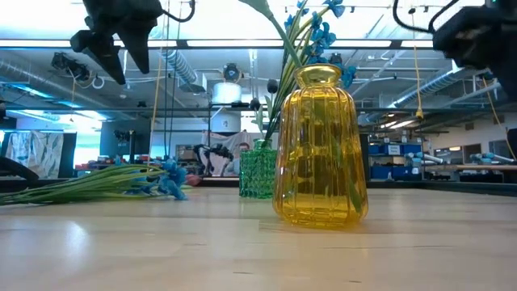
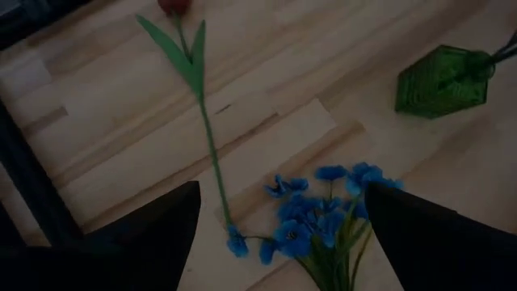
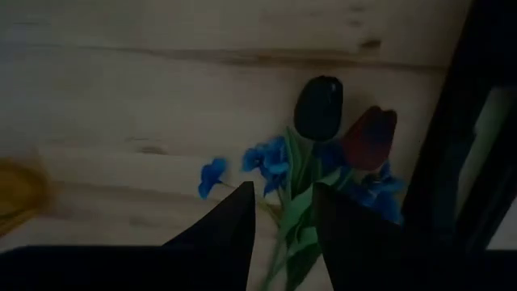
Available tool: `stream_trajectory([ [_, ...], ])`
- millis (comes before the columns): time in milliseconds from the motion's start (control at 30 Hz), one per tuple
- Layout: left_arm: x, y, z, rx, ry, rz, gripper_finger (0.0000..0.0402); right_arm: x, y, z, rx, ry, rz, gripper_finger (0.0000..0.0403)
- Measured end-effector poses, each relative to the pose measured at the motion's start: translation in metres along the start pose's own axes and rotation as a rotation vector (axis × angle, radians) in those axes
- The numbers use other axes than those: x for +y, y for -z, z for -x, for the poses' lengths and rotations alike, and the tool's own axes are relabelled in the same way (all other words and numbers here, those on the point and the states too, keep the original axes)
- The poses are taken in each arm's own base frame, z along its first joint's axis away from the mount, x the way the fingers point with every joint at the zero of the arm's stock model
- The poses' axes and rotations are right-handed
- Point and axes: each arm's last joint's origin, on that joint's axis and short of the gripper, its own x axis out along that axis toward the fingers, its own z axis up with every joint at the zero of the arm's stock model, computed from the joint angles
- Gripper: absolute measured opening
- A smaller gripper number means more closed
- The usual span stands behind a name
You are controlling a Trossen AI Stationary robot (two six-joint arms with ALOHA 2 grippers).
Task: Sort flowers into vase by color
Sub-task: Put the right blue flowers into the green vase
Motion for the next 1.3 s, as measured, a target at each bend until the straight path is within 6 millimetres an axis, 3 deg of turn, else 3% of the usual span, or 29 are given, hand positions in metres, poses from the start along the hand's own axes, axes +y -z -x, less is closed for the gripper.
stream_trajectory([
  [233, 0.002, -0.003, 0.0, -0.088, -0.062, 0.0, 0.0355, 0.01, 0.01, -0.021, -0.049, 0.086, -0.129, 0.0135],
  [700, 0.003, -0.005, 0.001, -0.164, -0.133, -0.1, 0.0355, 0.013, 0.039, -0.044, -0.035, 0.202, -0.152, 0.0135],
  [1033, 0.002, -0.007, 0.001, -0.182, -0.13, -0.125, 0.0355, 0.018, 0.052, -0.058, -0.091, 0.179, -0.169, 0.0135],
  [1300, 0.002, -0.007, 0.001, -0.181, -0.13, -0.131, 0.0355, 0.033, 0.066, -0.074, -0.033, 0.106, -0.131, 0.0135],
])
